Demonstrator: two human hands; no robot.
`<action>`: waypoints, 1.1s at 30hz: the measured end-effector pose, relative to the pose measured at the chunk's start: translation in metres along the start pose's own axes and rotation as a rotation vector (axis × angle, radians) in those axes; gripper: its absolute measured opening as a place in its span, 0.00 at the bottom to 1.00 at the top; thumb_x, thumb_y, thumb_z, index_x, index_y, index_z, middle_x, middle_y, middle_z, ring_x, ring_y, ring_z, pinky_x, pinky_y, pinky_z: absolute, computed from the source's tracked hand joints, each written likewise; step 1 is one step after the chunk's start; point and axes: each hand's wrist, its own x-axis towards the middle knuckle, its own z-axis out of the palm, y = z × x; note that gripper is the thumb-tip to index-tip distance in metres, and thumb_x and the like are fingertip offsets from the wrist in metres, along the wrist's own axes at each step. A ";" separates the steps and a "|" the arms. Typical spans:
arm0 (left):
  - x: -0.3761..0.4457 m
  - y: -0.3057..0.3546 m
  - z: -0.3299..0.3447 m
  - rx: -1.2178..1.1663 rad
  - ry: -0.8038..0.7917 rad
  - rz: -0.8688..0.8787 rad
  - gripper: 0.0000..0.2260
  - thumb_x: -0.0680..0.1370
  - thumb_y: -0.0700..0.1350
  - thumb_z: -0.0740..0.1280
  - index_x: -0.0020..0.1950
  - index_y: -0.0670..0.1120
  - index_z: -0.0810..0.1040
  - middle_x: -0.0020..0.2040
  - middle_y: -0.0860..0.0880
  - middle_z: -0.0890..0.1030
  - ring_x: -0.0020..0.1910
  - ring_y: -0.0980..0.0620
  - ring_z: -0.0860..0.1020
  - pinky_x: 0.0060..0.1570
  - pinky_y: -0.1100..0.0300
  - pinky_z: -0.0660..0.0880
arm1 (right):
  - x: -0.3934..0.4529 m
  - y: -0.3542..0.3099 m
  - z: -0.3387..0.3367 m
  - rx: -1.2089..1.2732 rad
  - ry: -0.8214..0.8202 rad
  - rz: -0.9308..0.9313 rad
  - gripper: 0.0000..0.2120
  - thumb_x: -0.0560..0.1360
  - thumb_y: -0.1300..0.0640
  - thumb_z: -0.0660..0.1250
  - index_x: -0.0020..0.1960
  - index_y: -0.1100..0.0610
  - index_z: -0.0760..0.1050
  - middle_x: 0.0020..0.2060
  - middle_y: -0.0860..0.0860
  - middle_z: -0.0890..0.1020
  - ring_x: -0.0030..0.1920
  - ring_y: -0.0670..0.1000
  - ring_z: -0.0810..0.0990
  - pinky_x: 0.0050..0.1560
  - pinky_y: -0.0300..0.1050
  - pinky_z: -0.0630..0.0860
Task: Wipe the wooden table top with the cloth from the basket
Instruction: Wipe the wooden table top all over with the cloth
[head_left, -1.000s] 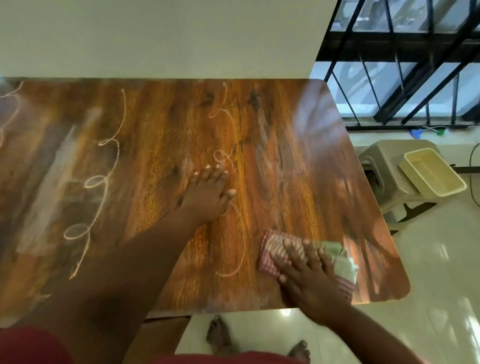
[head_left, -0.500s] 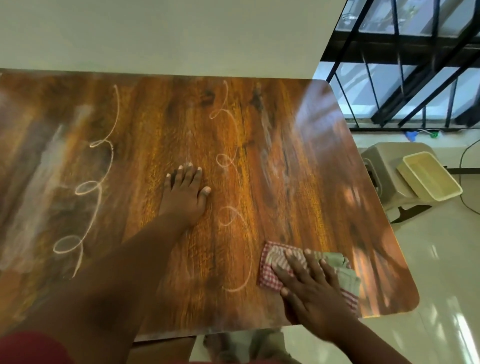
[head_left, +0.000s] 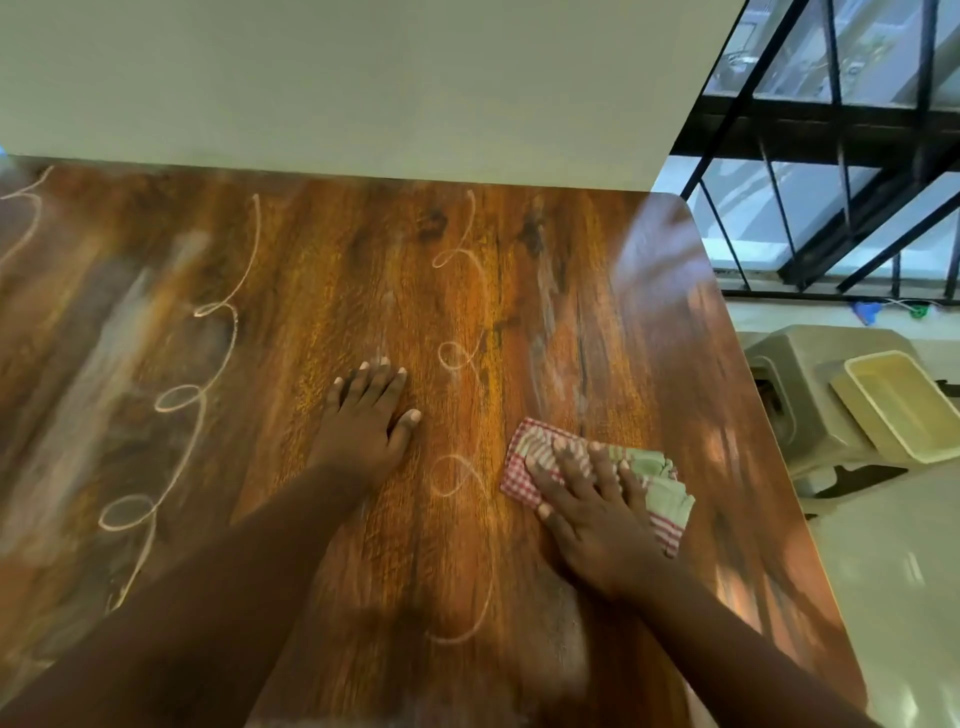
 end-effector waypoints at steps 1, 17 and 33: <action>0.000 0.000 0.000 0.001 -0.002 -0.001 0.28 0.81 0.61 0.45 0.79 0.49 0.53 0.79 0.48 0.52 0.78 0.51 0.46 0.75 0.50 0.40 | -0.011 -0.003 0.006 -0.016 -0.009 -0.022 0.23 0.77 0.35 0.31 0.70 0.31 0.28 0.74 0.46 0.32 0.70 0.54 0.23 0.66 0.53 0.22; 0.038 0.024 -0.027 -0.009 0.074 -0.038 0.32 0.78 0.64 0.45 0.69 0.44 0.70 0.71 0.41 0.68 0.75 0.41 0.58 0.75 0.44 0.43 | 0.083 0.022 -0.029 -0.033 0.081 -0.042 0.23 0.79 0.37 0.37 0.72 0.32 0.32 0.76 0.45 0.36 0.73 0.53 0.29 0.68 0.55 0.27; 0.098 -0.009 -0.006 0.060 -0.062 -0.141 0.33 0.79 0.64 0.41 0.79 0.47 0.42 0.80 0.46 0.42 0.77 0.48 0.37 0.74 0.46 0.35 | 0.073 0.027 -0.030 -0.028 0.063 -0.059 0.25 0.75 0.36 0.29 0.71 0.32 0.30 0.73 0.42 0.32 0.71 0.52 0.24 0.68 0.52 0.24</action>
